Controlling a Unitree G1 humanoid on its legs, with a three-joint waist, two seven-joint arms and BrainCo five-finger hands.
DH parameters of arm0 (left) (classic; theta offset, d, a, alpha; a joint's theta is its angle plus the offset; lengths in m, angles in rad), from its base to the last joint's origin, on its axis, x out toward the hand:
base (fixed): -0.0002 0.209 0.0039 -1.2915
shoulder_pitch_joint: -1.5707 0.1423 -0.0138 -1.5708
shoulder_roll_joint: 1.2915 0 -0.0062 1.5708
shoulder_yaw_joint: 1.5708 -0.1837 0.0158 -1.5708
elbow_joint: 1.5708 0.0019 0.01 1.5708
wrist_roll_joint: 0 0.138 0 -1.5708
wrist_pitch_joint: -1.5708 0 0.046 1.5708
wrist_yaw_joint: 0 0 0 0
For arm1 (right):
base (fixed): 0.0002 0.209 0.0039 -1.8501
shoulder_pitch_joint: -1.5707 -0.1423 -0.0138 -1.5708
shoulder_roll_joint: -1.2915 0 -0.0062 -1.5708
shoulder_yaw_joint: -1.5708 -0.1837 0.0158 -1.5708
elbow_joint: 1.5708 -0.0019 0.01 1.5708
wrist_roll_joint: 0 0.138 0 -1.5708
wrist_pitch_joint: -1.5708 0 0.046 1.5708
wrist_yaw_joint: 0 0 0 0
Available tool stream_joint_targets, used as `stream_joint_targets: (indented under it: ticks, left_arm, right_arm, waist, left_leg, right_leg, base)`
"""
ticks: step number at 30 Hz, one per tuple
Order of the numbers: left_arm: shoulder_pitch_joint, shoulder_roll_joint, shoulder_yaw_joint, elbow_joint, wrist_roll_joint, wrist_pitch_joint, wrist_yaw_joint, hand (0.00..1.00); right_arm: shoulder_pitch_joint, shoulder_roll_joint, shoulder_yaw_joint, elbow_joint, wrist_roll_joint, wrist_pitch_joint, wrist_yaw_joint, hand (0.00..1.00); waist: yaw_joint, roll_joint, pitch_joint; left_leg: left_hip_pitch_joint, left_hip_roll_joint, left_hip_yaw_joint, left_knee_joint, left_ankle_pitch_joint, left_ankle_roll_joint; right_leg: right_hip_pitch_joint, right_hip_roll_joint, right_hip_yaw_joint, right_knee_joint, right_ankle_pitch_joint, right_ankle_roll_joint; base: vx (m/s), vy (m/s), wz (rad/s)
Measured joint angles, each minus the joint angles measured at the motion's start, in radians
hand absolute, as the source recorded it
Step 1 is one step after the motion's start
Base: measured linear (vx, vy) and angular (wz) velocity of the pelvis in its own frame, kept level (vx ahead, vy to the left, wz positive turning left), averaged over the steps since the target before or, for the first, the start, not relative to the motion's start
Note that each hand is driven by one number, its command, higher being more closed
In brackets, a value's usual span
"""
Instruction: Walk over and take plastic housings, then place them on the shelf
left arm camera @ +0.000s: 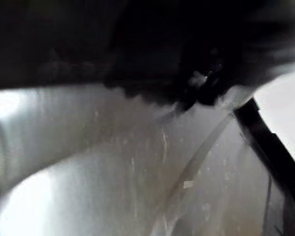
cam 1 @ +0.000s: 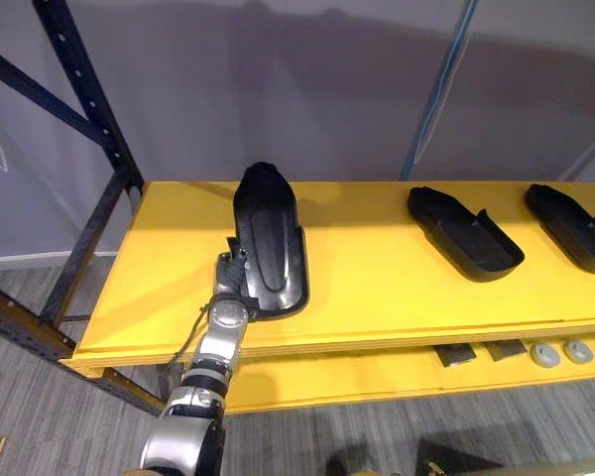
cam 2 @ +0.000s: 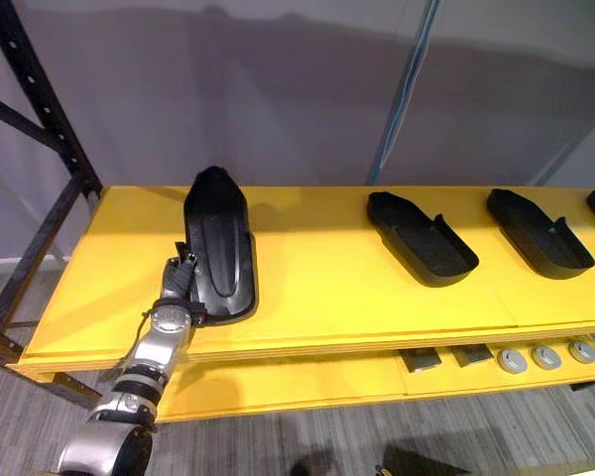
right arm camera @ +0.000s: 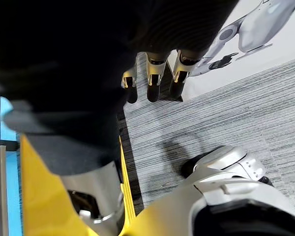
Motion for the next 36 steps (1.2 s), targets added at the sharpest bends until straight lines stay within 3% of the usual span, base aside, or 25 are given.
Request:
stream_joint_targets:
  ticks: [3, 16, 24, 30, 32, 36]
  left_arm:
    - [-0.021, 0.021, 0.0, 0.022, -0.001, 0.002, -0.006, 0.0]
    - [-0.053, 0.011, 0.005, 0.01, -0.038, 0.002, 0.007, 0.0]
    - [0.046, -0.044, -0.003, -0.244, -0.037, 0.007, 0.058, 0.0]
    - [0.13, -0.09, -0.057, -0.541, -0.035, -0.007, 0.088, 0.0]
    - [0.159, -0.099, -0.099, -0.645, -0.033, -0.033, 0.089, 0.0]
    - [0.274, -0.101, -0.223, -0.832, -0.01, -0.092, 0.068, 0.0]
  right_arm:
    - [-0.007, 0.0, 0.002, 0.0, 0.0, 0.0, 0.0, 0.0]
    - [-0.01, 0.002, 0.017, 0.0, 0.0, -0.001, 0.0, 0.0]
    - [-0.015, 0.002, 0.017, -0.002, 0.001, -0.003, 0.0, 0.0]
    - [-0.005, 0.001, 0.016, -0.004, 0.001, -0.004, -0.01, 0.0]
    - [0.006, 0.0, 0.016, -0.004, 0.013, -0.007, -0.013, 0.0]
    - [0.016, -0.001, 0.015, -0.004, 0.03, -0.013, -0.014, 0.0]
  waist:
    - [-0.019, 0.0, 0.003]
    - [-0.019, -0.019, 0.036]
    - [-0.015, -0.018, 0.046]
    - [0.014, -0.019, 0.047]
    - [0.034, -0.019, 0.047]
    - [0.047, -0.018, 0.047]
  left_leg:
    - [0.007, 0.004, 0.002, 0.0, -0.004, -0.005]
    - [0.024, 0.002, 0.017, 0.0, -0.014, -0.005]
    - [0.016, 0.005, -0.014, 0.0, -0.014, -0.004]
    - [0.016, 0.007, -0.036, 0.0, -0.012, -0.002]
    - [0.017, 0.007, -0.037, -0.002, -0.012, -0.002]
    - [0.028, 0.008, -0.047, -0.004, -0.012, -0.002]
  right_leg:
    - [0.008, 0.004, 0.002, -0.007, 0.002, -0.003]
    - [0.023, 0.002, 0.019, -0.02, 0.004, -0.004]
    - [0.032, 0.0, -0.004, -0.021, 0.004, -0.004]
    - [0.035, 0.0, -0.003, -0.003, 0.003, -0.003]
    - [0.038, -0.002, 0.0, 0.004, -0.004, 0.004]
    - [0.038, -0.003, -0.001, 0.038, -0.03, 0.01]
  base:
    - [0.03, 0.012, -0.04]
    - [-0.02, 0.012, -0.04]
    - [0.0, 0.007, 0.11]
    - [-0.03, 0.018, 0.1]
    - [-0.05, 0.011, 0.04]
    - [-0.03, 0.006, 0.08]
